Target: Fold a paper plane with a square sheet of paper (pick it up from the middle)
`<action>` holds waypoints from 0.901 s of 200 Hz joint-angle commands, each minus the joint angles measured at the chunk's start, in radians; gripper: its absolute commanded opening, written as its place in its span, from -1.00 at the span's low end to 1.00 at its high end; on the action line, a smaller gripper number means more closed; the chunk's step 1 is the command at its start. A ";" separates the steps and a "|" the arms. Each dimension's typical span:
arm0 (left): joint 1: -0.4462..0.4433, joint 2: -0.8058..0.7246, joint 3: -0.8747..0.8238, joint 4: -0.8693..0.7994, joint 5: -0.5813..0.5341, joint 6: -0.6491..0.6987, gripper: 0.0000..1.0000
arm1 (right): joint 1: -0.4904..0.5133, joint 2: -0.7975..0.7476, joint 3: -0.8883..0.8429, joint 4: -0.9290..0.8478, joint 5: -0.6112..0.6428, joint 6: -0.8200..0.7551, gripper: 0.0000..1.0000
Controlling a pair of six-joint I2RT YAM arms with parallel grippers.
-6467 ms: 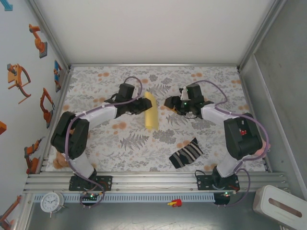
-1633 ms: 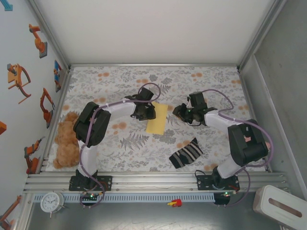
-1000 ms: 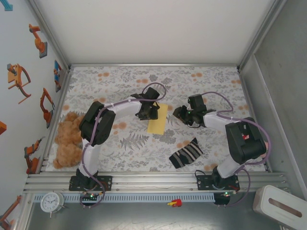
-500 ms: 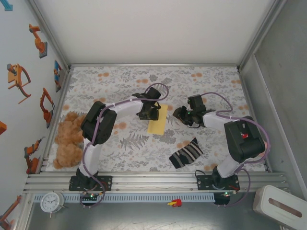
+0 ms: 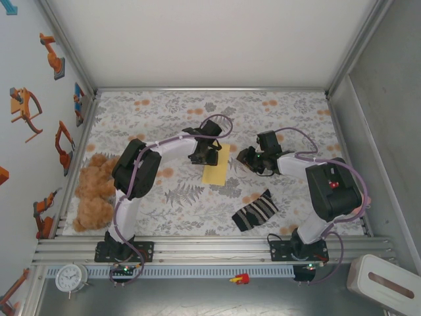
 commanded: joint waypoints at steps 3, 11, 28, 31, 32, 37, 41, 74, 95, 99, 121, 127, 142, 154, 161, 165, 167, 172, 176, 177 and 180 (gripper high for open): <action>-0.016 0.254 -0.102 0.012 0.110 0.017 0.04 | 0.000 0.013 -0.003 0.014 -0.009 0.006 -0.29; -0.015 0.256 -0.100 0.012 0.112 0.017 0.02 | 0.000 0.015 -0.001 0.015 -0.010 0.006 -0.29; -0.015 0.258 -0.090 0.009 0.119 0.016 0.02 | -0.001 0.021 -0.001 0.023 -0.017 0.006 -0.29; -0.016 0.259 -0.089 0.009 0.120 0.016 0.02 | -0.001 0.022 -0.001 0.026 -0.019 0.007 -0.29; -0.015 0.259 -0.088 0.009 0.121 0.016 0.02 | -0.001 0.023 -0.001 0.027 -0.020 0.006 -0.29; -0.015 0.258 -0.087 0.009 0.122 0.016 0.03 | 0.000 0.025 -0.001 0.030 -0.026 0.007 -0.29; -0.015 0.258 -0.087 0.009 0.122 0.015 0.03 | 0.000 0.027 -0.001 0.035 -0.032 0.007 -0.29; -0.013 0.245 -0.088 0.006 0.133 0.021 0.06 | 0.004 0.046 0.007 0.082 -0.095 0.006 -0.34; -0.011 0.216 -0.092 0.006 0.150 0.025 0.07 | 0.011 0.053 0.011 0.106 -0.123 0.003 -0.41; -0.009 0.210 -0.093 0.007 0.155 0.025 0.07 | 0.012 0.056 0.012 0.113 -0.130 0.004 -0.43; -0.001 0.179 -0.095 0.011 0.182 0.028 0.09 | 0.029 0.071 0.022 0.138 -0.162 -0.002 -0.49; 0.003 0.168 -0.099 0.012 0.193 0.027 0.09 | 0.035 0.078 0.027 0.143 -0.172 -0.005 -0.51; 0.015 0.148 -0.106 0.023 0.218 0.024 0.09 | 0.052 0.093 0.040 0.153 -0.191 -0.011 -0.57; 0.024 0.134 -0.116 0.037 0.240 0.021 0.09 | 0.064 0.109 0.060 0.134 -0.191 -0.021 -0.62; 0.030 0.128 -0.119 0.045 0.253 0.018 0.09 | 0.071 0.121 0.070 0.126 -0.190 -0.026 -0.65; 0.033 0.126 -0.122 0.049 0.262 0.017 0.09 | 0.073 0.127 0.073 0.124 -0.191 -0.027 -0.66; 0.034 0.125 -0.124 0.052 0.267 0.016 0.09 | 0.073 0.130 0.074 0.124 -0.191 -0.027 -0.67; 0.037 0.123 -0.125 0.058 0.279 0.014 0.09 | 0.076 0.138 0.078 0.125 -0.194 -0.027 -0.68; 0.041 0.122 -0.128 0.063 0.287 0.013 0.09 | 0.077 0.145 0.082 0.125 -0.197 -0.028 -0.70; 0.041 0.121 -0.129 0.064 0.289 0.013 0.09 | 0.078 0.147 0.083 0.125 -0.197 -0.027 -0.70; 0.043 0.120 -0.130 0.066 0.292 0.013 0.09 | 0.079 0.150 0.086 0.126 -0.200 -0.027 -0.72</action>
